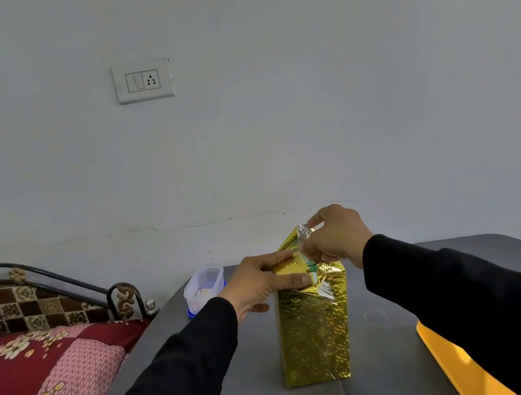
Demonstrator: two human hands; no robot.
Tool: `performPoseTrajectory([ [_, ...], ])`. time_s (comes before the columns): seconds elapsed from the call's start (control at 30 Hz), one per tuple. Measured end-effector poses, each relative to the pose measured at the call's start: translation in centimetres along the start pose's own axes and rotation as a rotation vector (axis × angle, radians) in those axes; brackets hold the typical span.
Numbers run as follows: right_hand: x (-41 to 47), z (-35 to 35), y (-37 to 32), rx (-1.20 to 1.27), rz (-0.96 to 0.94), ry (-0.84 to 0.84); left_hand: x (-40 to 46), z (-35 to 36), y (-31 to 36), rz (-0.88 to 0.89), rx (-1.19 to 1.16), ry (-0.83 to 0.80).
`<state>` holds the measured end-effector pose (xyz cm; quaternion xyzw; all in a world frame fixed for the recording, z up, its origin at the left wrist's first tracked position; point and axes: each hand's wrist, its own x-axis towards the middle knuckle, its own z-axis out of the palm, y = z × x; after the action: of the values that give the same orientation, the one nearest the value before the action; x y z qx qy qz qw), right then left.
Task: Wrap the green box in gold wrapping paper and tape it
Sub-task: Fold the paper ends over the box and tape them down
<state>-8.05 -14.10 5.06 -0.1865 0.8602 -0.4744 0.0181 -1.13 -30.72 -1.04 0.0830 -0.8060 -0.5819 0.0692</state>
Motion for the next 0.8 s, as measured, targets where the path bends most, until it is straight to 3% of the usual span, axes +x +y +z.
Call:
performPoseTrajectory([
  [0.17, 0.0, 0.3, -0.4, 0.103, -0.008, -0.002, -0.1, 0.2, 0.1, 0.004, -0.004, -0.003],
  [0.37, -1.1, 1.2, -2.2, 0.758, 0.081, -0.226, -0.1, 0.1, 0.0, 0.026, 0.007, -0.019],
  [0.43, -1.0, 1.6, -2.0, 0.671, 0.082, -0.200, -0.1, 0.1, -0.2, 0.019, -0.001, -0.016],
  [0.57, -0.5, 1.3, -0.7, 0.180, -0.039, 0.048, -0.1, 0.1, -0.2, 0.009, -0.010, -0.009],
  [0.8, -0.6, 0.3, 0.3, 0.019, -0.012, 0.055, 0.0, 0.2, -0.1, 0.012, -0.012, -0.006],
])
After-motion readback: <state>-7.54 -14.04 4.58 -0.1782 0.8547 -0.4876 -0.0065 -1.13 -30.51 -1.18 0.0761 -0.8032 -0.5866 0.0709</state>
